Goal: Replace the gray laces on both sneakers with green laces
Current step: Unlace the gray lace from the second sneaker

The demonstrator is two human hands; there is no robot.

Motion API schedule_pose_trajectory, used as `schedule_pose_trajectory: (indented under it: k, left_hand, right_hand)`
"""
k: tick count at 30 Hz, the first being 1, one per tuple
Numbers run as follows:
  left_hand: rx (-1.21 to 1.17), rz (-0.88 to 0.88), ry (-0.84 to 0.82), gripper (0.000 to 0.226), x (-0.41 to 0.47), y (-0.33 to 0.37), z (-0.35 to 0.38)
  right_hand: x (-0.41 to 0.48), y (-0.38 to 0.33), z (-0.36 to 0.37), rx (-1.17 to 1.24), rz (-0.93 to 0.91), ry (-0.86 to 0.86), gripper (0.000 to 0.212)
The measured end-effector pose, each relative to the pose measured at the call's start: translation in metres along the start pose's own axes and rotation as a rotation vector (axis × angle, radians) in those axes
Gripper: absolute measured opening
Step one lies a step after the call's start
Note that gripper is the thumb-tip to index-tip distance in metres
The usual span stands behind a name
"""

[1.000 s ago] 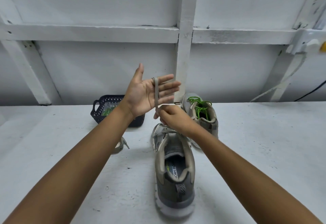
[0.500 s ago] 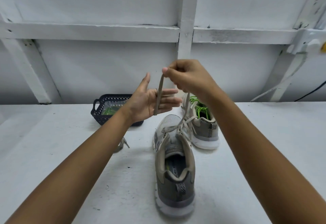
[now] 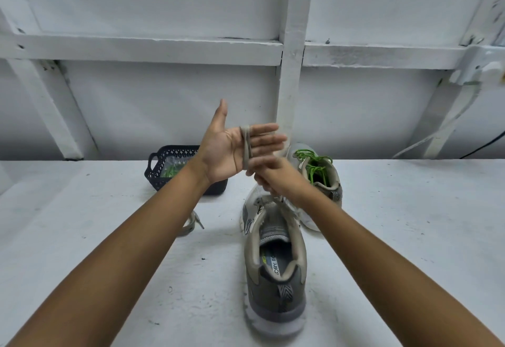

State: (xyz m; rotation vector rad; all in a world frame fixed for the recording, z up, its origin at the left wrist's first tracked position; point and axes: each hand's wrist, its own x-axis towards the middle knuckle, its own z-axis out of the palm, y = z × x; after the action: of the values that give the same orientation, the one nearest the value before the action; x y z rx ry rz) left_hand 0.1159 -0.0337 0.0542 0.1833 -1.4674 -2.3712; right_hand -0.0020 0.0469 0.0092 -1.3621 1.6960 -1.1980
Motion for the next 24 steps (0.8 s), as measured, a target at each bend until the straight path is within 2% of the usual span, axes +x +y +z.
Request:
schedule_pose_trajectory:
  k: [3,5,10,13,16,18,20,24]
  left_hand:
    - [-0.02,0.062,0.101,0.097,0.002,0.005,-0.006]
    - [0.014,0.078,0.157,0.094,0.002,0.007,-0.009]
    - [0.061,0.022,0.204,0.092,0.001,0.001,-0.015]
    - [0.089,-0.024,0.157,0.093,0.002,-0.006,-0.018]
    - [0.238,-0.077,0.149,0.096,0.0,-0.012,-0.016]
    - [0.258,-0.109,0.095,0.098,-0.002,-0.013,-0.011]
    - [0.251,-0.138,0.012,0.1,-0.004,-0.011,-0.007]
    - [0.255,-0.179,-0.13,0.102,-0.006,-0.008,-0.003]
  right_hand:
    - [-0.016,-0.004,0.01,-0.279,-0.109,-0.042,0.031]
    - [-0.025,-0.012,0.012,-0.362,-0.154,-0.045,0.031]
    - [-0.038,-0.051,-0.003,-0.094,-0.179,0.017,0.032]
    - [-0.039,-0.077,-0.018,-0.064,-0.226,0.014,0.021]
    - [-0.027,-0.096,-0.032,-0.152,-0.334,0.116,0.016]
    - [-0.013,-0.101,-0.038,-0.243,-0.37,0.186,0.02]
    - [0.002,-0.097,-0.042,-0.256,-0.344,0.204,0.022]
    - [0.024,-0.066,-0.04,-0.178,-0.201,0.119,0.025]
